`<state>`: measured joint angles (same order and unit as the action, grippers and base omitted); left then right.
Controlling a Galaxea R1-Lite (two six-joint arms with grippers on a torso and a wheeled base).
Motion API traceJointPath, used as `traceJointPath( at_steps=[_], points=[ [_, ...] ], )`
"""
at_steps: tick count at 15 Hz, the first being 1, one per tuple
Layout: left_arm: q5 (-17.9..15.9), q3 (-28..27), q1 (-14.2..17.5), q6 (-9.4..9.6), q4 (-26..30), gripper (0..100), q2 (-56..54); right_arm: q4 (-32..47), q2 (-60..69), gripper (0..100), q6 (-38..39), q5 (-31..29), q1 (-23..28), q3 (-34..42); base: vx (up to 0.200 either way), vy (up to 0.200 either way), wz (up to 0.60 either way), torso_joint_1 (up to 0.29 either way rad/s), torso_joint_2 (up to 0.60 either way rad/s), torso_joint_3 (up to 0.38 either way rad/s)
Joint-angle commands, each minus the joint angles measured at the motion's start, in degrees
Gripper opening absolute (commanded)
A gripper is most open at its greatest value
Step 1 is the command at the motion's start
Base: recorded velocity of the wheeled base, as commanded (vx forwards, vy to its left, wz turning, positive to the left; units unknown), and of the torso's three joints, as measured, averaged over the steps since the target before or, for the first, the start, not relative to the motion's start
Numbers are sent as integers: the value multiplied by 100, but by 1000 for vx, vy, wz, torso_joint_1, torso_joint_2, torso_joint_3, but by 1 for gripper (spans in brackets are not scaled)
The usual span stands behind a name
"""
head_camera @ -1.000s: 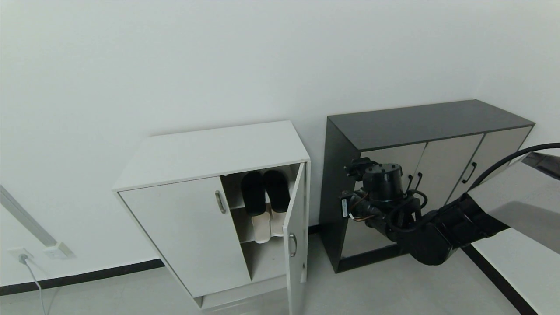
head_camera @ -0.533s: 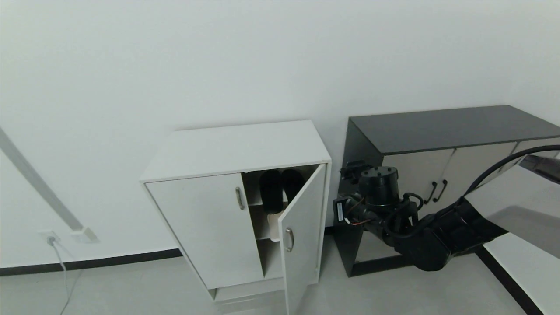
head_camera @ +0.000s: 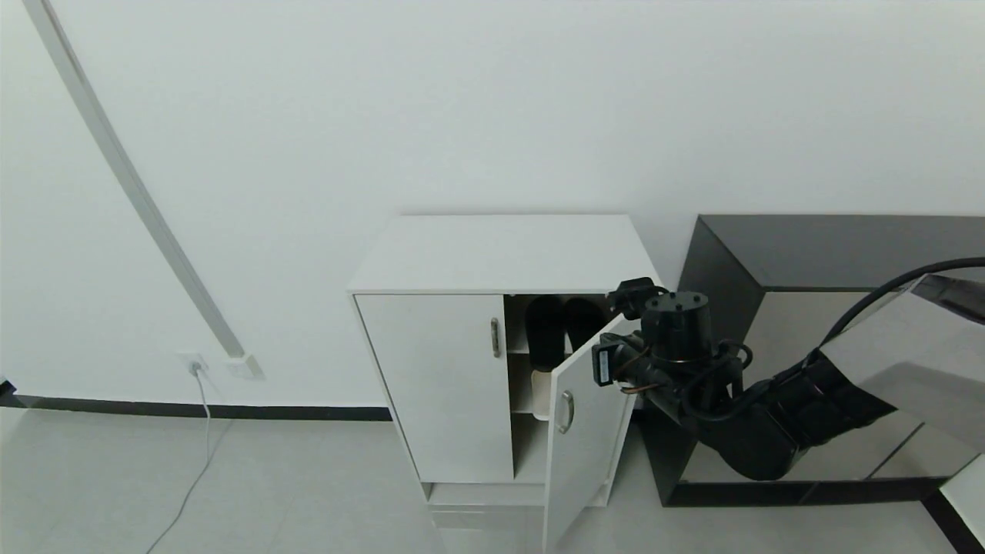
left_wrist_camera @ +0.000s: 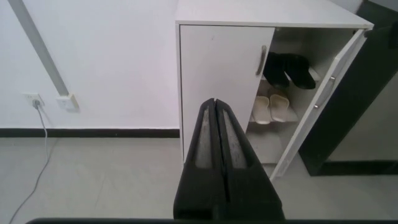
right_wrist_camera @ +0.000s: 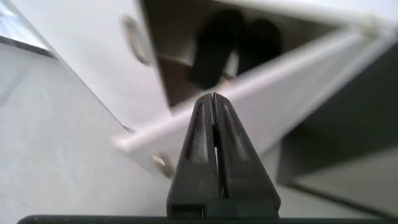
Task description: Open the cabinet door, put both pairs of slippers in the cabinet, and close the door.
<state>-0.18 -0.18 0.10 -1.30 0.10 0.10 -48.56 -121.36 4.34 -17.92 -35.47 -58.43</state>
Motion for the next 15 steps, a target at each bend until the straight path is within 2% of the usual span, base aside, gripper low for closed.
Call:
traceJointPath(
  at_steps=[1, 4, 7, 13, 15],
  points=[
    [1, 1, -1, -1, -1, 0, -1, -14, 77, 0, -3, 8, -21, 104, 0, 0, 0, 0, 0, 0],
    [1, 1, 8, -1, -1, 0, -1, -5, 402, 0, 5, 87, -30, 649, 0, 0, 0, 0, 0, 0],
    [1, 1, -1, 7, -1, 0, -1, -312, 604, 0, 41, 474, -74, 1440, 0, 0, 0, 0, 0, 0],
    [1, 1, 8, 16, -1, 0, -1, -1218, 543, 0, 41, 632, -82, 2512, 200, 0, 0, 0, -2, 5],
    [1, 1, -1, 7, -1, 0, -1, -1227, 525, 0, 41, 632, -170, 2556, 0, 0, 0, 0, 0, 0]
  ],
)
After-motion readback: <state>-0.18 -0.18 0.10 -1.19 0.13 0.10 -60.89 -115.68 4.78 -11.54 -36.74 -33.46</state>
